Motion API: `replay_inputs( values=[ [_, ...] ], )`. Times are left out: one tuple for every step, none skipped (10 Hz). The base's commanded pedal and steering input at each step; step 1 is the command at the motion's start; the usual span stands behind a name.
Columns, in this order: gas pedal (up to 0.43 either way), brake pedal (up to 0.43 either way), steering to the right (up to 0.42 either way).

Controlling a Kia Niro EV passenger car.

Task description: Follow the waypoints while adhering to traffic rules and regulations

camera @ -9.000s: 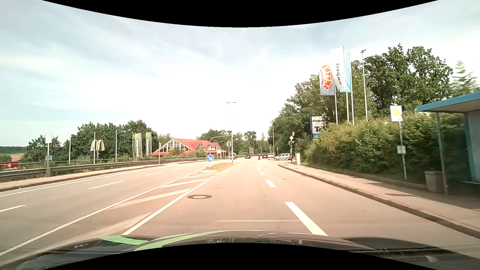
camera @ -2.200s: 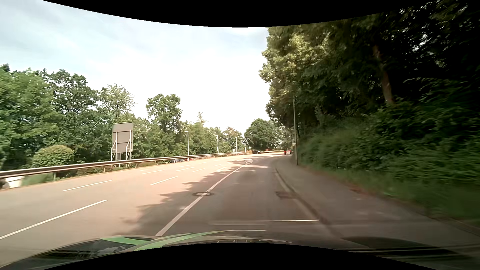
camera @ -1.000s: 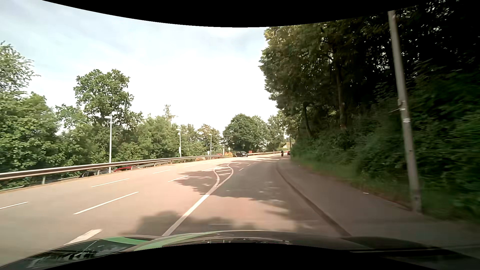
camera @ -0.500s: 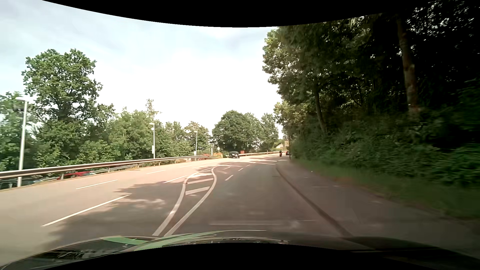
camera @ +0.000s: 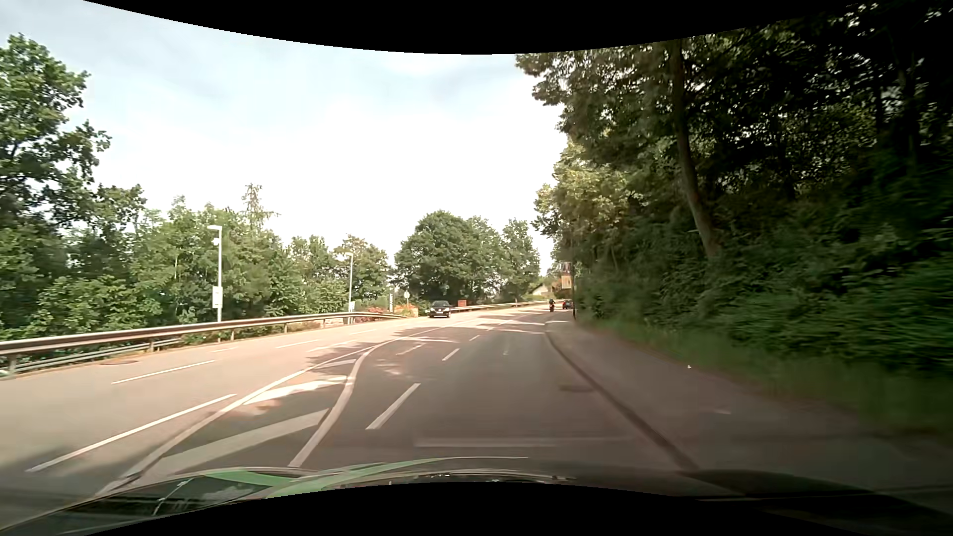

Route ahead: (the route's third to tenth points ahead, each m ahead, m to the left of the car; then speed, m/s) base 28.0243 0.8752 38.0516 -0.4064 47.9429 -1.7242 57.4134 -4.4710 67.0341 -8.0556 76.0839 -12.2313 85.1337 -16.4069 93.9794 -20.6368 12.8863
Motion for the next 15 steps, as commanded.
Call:
replay_inputs(
  values=[
    [0.079,0.000,0.030],
    [0.079,0.000,0.030],
    [0.079,0.000,0.028],
    [0.087,0.000,0.027],
    [0.087,0.000,0.026],
    [0.087,0.000,0.026],
    [0.098,0.000,0.025],
    [0.098,0.000,0.025],
    [0.098,0.000,0.025],
    [0.098,0.000,0.024],
    [0.098,0.000,0.024],
    [0.098,0.000,0.024],
    [0.098,0.000,0.024],
    [0.098,0.000,0.024],
    [0.098,0.000,0.024]
  ],
)
